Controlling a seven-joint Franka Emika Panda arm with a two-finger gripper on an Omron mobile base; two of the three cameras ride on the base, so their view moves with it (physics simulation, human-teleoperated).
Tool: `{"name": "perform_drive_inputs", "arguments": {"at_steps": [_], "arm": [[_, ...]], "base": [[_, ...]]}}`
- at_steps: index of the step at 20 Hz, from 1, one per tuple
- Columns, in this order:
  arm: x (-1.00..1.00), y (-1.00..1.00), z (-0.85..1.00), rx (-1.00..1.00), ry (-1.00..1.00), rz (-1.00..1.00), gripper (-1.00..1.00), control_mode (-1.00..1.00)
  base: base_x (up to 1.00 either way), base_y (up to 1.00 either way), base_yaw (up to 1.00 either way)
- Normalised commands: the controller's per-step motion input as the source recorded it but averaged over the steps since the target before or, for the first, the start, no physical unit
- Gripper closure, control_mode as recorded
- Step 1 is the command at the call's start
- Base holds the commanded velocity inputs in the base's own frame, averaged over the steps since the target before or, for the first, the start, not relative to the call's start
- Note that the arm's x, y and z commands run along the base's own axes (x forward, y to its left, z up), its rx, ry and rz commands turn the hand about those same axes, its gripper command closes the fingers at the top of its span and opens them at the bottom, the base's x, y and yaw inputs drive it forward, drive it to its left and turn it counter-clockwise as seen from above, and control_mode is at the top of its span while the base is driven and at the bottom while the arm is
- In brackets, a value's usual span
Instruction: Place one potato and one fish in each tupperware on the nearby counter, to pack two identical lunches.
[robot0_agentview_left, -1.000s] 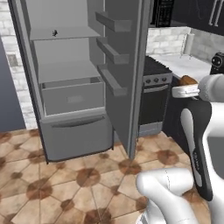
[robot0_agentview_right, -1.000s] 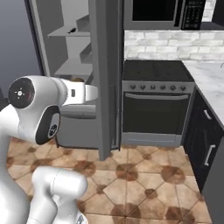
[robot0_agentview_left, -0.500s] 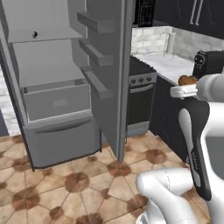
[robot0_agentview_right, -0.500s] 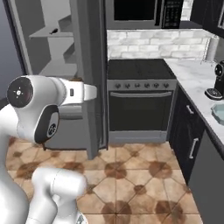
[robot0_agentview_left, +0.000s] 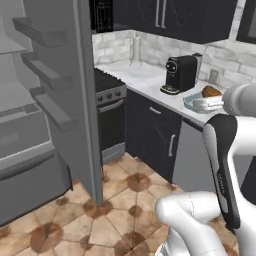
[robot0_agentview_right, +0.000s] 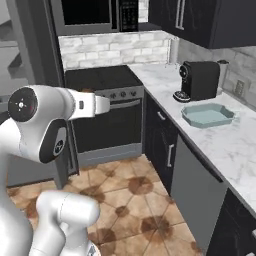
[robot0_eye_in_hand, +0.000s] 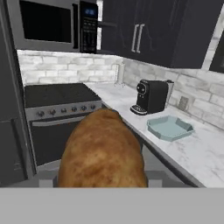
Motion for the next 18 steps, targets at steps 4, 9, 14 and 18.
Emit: {"name": "perform_drive_inputs", "arguments": {"at_steps": [4, 9, 14, 18], "arm": [[0.0, 0.0, 0.0, 0.0, 0.0, 0.0, 1.0, 1.0], [0.0, 0.0, 0.0, 0.0, 0.0, 0.0, 1.0, 1.0], [0.0, 0.0, 0.0, 0.0, 0.0, 0.0, 1.0, 1.0], [0.0, 0.0, 0.0, 0.0, 0.0, 0.0, 1.0, 1.0]], "base": [[0.09, -0.48, -0.35], [0.59, -0.14, -0.12], [0.83, -0.05, -0.13], [1.0, -0.26, -0.15]]}}
